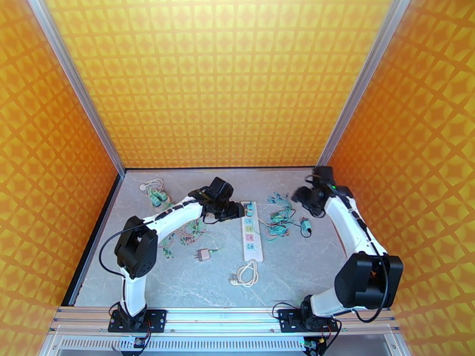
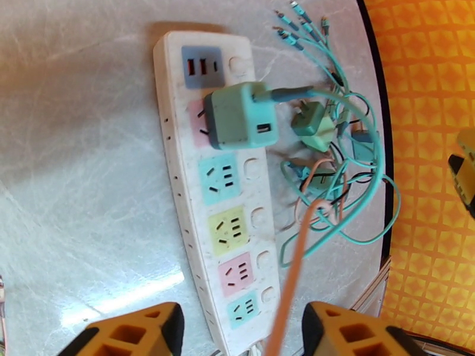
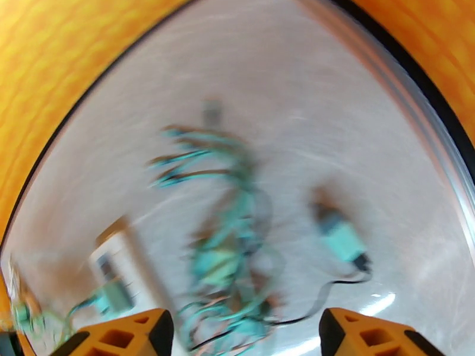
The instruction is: Pull the plug off the socket
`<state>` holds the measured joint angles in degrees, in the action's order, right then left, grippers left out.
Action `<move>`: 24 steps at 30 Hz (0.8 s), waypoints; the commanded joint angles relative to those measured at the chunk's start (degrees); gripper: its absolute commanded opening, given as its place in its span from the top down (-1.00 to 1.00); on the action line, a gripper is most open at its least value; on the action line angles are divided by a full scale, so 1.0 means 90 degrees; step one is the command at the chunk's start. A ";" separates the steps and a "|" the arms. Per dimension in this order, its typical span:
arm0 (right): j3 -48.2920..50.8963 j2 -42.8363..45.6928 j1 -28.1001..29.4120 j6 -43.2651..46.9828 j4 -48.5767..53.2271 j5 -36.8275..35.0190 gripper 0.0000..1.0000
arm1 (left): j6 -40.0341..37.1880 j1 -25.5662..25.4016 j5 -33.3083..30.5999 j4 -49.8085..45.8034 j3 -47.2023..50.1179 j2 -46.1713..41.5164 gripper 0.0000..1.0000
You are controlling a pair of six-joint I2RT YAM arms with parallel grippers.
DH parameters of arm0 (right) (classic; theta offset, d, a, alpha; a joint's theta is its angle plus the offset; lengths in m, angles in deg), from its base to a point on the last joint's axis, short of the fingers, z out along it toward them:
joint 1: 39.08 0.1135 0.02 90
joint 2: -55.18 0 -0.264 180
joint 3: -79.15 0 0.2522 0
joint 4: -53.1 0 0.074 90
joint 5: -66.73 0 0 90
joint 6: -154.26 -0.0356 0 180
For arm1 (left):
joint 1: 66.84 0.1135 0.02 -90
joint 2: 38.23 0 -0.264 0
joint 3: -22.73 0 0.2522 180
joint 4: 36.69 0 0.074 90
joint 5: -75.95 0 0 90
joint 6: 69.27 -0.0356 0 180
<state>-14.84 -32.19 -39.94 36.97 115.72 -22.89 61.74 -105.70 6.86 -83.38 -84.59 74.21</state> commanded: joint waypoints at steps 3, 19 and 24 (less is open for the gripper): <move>-0.0646 -0.0466 0.0968 0.0642 0.0194 0.0247 -0.37 | -0.0140 0.0078 -0.0112 0.0223 -0.0113 -0.0448 -0.21; -0.2316 -0.2893 0.2341 0.0825 0.0926 -0.0104 -0.25 | 0.0232 0.0684 0.0018 0.0742 0.0829 -0.0726 -0.27; -0.2359 -0.3241 0.2437 0.0959 0.0945 -0.0158 -0.19 | 0.0328 0.0911 0.0056 0.0829 0.0721 -0.0425 -0.26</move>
<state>-34.18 -59.67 -18.52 44.23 122.58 -22.45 63.40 -98.13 6.88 -78.03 -77.44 69.09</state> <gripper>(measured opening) 0.598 0.631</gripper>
